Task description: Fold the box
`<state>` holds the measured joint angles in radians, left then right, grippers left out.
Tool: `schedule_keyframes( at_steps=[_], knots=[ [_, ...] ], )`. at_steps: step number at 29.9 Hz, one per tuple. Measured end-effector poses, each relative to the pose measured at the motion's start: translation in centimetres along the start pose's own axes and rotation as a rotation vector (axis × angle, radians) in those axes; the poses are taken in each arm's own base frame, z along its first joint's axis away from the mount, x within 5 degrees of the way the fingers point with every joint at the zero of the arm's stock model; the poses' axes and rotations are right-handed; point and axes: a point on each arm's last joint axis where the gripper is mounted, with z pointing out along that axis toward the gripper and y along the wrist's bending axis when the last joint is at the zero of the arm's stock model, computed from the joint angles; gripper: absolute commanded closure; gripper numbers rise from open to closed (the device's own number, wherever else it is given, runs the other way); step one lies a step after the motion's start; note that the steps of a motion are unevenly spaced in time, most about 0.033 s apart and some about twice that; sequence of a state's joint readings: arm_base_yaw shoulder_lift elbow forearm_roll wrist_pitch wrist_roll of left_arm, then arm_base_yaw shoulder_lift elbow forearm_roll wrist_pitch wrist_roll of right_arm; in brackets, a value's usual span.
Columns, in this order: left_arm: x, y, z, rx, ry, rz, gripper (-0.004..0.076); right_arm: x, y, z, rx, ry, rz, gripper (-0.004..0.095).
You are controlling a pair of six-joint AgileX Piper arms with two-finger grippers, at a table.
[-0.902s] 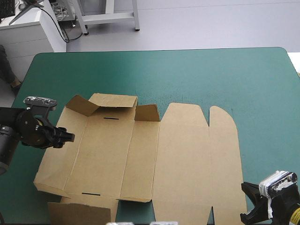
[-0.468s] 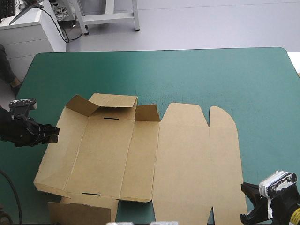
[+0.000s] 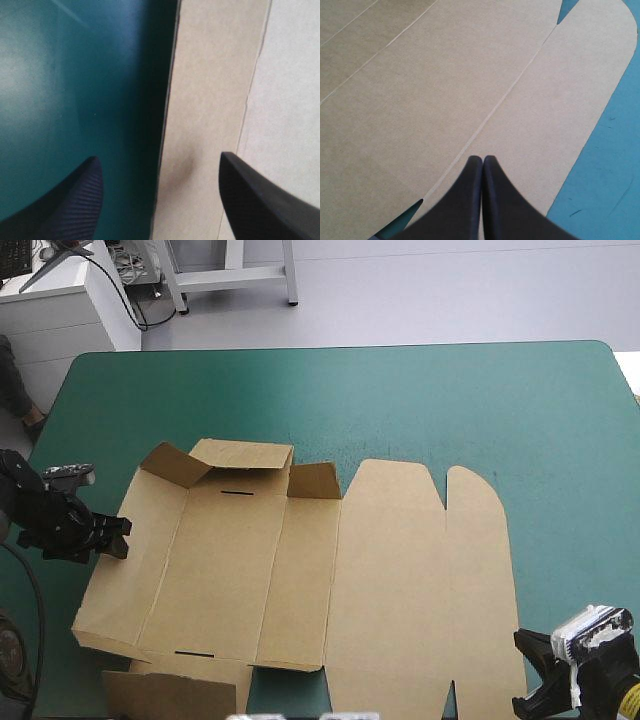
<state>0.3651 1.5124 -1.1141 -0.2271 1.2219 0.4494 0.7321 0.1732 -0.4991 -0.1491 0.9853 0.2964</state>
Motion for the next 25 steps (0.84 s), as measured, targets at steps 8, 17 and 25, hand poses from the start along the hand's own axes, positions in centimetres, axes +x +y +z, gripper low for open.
schedule_keyframes(
  at_steps=[8,17,25],
  knots=[
    [1.1,-0.2,3.0,0.08,0.087,-0.026,0.0251,0.0,0.0,0.0,0.0,0.0,-0.016,0.0927],
    [2.4,-0.8,4.8,0.155,0.129,-0.043,0.049,0.0,0.0,0.0,0.0,-0.001,-0.019,0.0927],
    [2.4,-1.2,4.6,0.2,0.129,-0.03,0.0726,0.0,0.0,0.0,0.0,-0.001,-0.02,0.0927]
  ],
)
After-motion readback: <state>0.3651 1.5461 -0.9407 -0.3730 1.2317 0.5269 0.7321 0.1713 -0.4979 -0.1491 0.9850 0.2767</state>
